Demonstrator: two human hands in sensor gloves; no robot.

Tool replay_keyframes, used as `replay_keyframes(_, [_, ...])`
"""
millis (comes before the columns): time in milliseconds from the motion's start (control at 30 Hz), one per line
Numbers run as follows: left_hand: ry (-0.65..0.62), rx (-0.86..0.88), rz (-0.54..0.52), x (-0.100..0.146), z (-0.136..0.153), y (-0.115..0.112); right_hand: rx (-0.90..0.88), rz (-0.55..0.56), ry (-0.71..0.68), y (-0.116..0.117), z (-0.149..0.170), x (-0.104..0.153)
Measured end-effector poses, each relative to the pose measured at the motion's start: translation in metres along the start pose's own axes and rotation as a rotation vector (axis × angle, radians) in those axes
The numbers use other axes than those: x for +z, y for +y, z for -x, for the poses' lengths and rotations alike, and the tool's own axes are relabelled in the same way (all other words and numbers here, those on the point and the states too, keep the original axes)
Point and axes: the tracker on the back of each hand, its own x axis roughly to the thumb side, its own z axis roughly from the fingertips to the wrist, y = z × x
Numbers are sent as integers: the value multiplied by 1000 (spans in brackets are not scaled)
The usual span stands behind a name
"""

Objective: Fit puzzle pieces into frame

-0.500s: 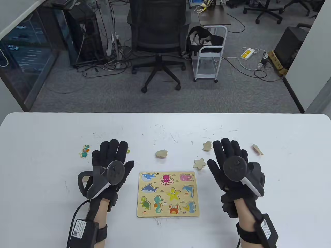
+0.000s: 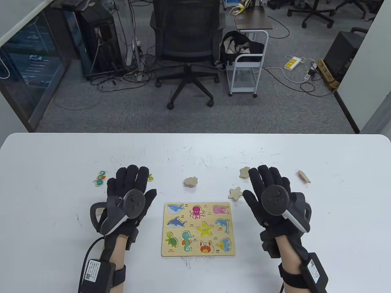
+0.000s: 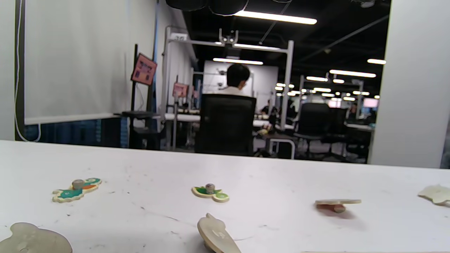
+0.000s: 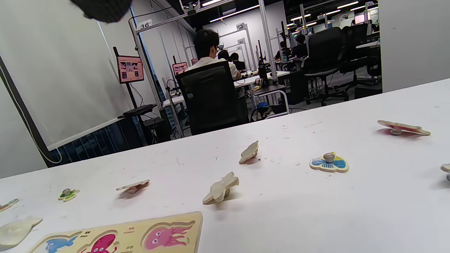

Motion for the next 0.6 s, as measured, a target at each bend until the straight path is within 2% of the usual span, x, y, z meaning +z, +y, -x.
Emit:
replay_keyframes(200, [-1, 13, 14, 0, 2, 0, 18, -34, 21, 11, 1, -7])
replay_keyframes(600, [-6, 32, 12, 1, 4, 4, 222, -261, 117, 69, -21, -58])
